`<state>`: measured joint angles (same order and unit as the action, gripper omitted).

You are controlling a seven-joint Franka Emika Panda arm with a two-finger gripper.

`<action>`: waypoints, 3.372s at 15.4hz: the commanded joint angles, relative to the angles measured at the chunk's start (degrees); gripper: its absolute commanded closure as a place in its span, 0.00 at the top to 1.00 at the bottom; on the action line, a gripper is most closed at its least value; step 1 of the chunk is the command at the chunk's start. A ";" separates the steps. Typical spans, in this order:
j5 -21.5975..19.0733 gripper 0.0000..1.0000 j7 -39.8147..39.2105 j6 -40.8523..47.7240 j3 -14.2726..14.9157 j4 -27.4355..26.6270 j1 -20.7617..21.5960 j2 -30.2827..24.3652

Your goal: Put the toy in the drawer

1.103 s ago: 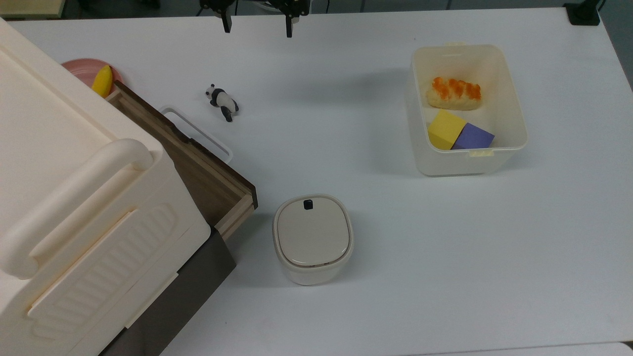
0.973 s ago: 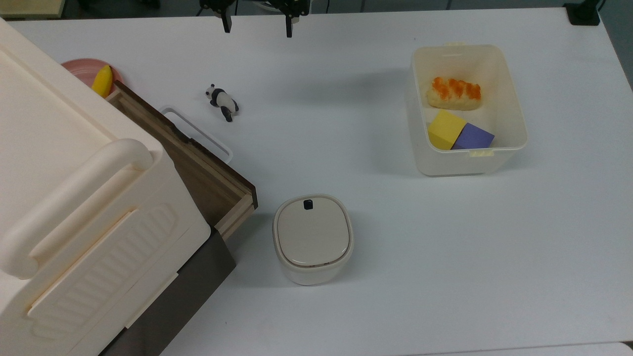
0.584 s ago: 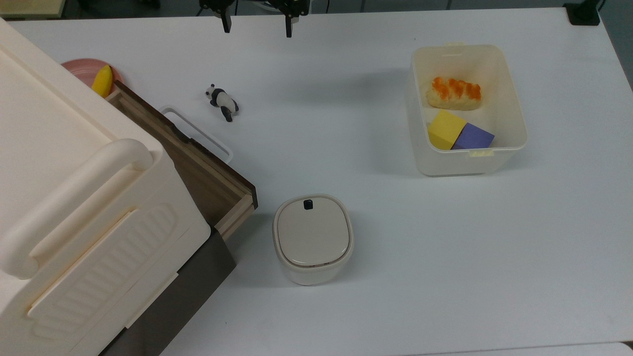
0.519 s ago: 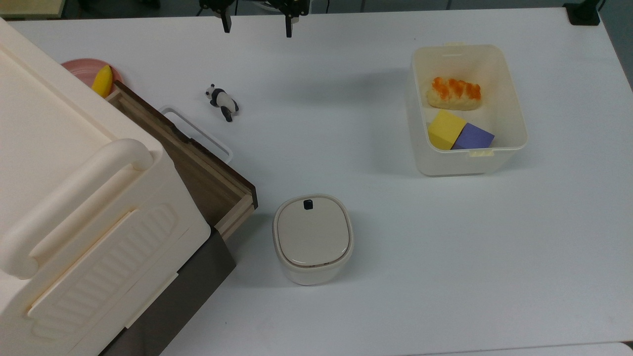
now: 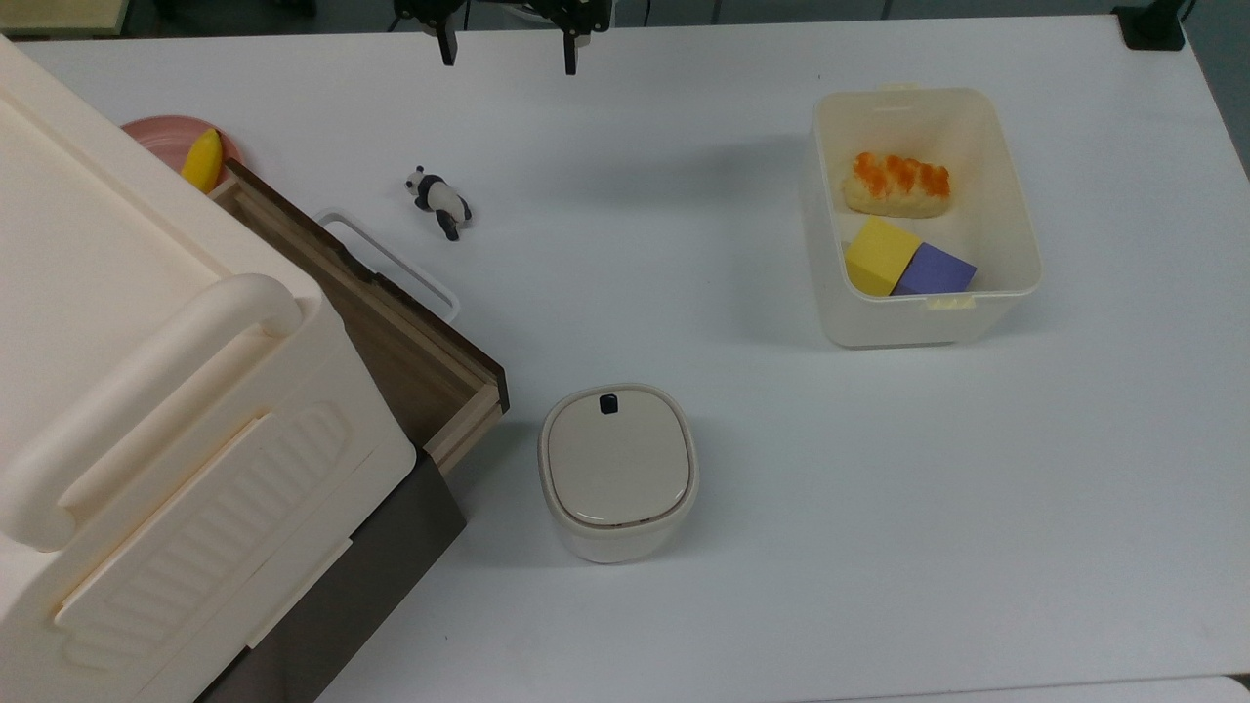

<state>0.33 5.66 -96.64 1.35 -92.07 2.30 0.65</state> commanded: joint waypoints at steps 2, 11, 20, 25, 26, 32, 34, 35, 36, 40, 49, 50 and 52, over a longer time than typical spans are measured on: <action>-0.95 1.00 -7.92 0.14 0.24 -1.80 -0.11 -1.00; -0.69 1.00 -18.31 -8.36 -2.23 -15.84 -3.18 -7.67; 0.55 1.00 -38.68 -13.22 -2.05 -27.20 -6.34 -11.64; 4.06 1.00 -51.77 -16.28 -1.61 -30.97 -8.80 -11.28; 5.11 1.00 -54.33 -17.77 -1.61 -31.85 -9.59 -10.67; 10.83 1.00 -59.27 -19.02 -1.26 -32.47 -11.35 -7.77; 10.83 1.00 -59.19 -20.41 -1.26 -32.65 -11.44 -6.19; 10.83 1.00 -58.84 -21.99 -1.26 -32.74 -11.36 -4.79; 10.83 1.00 -58.83 -22.44 -1.26 -32.74 -11.36 -4.08; 10.83 1.00 -58.83 -25.08 -1.26 -33.00 -11.36 -1.88; 10.92 1.00 -58.48 -26.23 -1.43 -32.74 -10.48 3.13; 10.92 1.00 -58.48 -26.23 -1.43 -32.65 -10.48 3.91; 11.01 1.00 -58.39 -26.23 -1.52 -32.48 -10.39 4.89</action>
<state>10.32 -52.39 -121.16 -0.19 -123.94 -8.60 4.75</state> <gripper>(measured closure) 0.000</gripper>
